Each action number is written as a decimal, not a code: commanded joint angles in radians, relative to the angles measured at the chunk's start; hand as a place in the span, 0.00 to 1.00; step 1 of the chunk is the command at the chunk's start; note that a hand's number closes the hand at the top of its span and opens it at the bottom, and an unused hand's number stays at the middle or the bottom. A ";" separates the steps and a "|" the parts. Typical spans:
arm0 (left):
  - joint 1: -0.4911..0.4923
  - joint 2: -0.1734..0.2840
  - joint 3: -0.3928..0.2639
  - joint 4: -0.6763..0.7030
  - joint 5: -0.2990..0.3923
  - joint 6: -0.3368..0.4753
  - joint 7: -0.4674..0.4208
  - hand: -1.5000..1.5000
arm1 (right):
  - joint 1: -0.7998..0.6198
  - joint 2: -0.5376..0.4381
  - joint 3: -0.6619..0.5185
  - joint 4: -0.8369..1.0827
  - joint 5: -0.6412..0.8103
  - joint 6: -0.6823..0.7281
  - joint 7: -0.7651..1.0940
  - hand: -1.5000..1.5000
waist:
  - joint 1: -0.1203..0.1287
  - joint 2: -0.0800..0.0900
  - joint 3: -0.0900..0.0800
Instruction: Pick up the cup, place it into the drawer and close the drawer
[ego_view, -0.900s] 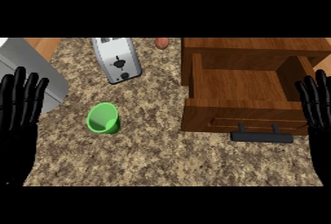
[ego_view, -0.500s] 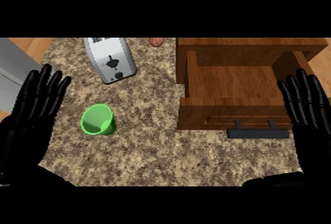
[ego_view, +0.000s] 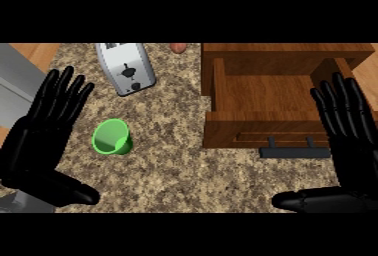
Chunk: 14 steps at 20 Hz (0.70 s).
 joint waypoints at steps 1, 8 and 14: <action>-0.061 0.009 0.027 0.065 0.015 -0.020 0.002 0.00 | -0.002 0.000 0.000 -0.025 -0.010 0.001 0.050 0.00 | -0.001 0.000 0.000; 0.032 -0.018 0.013 0.069 -0.034 -0.038 -0.048 0.00 | 0.004 0.012 -0.019 0.066 -0.009 0.023 -0.058 0.00 | 0.001 0.000 0.000; 0.013 -0.047 -0.005 0.068 -0.066 0.016 -0.019 0.00 | 0.004 0.012 -0.033 0.044 -0.022 0.019 -0.046 0.00 | 0.001 -0.001 0.000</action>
